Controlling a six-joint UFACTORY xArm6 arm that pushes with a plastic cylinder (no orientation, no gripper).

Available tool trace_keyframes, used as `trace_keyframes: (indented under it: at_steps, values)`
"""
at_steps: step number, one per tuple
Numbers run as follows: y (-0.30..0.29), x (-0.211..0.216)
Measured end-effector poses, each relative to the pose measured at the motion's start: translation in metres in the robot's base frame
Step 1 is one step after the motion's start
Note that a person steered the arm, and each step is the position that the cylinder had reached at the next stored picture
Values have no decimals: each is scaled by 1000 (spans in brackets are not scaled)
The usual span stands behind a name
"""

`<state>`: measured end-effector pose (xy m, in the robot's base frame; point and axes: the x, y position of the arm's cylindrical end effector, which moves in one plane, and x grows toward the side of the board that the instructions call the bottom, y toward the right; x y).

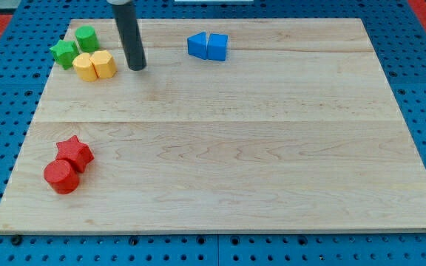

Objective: Nudge the red circle up a bit

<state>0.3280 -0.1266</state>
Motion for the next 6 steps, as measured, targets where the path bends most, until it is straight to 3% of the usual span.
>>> trace_keyframes:
  at_steps: [2, 3, 4, 5, 6]
  values:
    - [-97, -10]
    - [-22, 36]
    - [-62, 74]
    - [-135, 77]
    - [-140, 138]
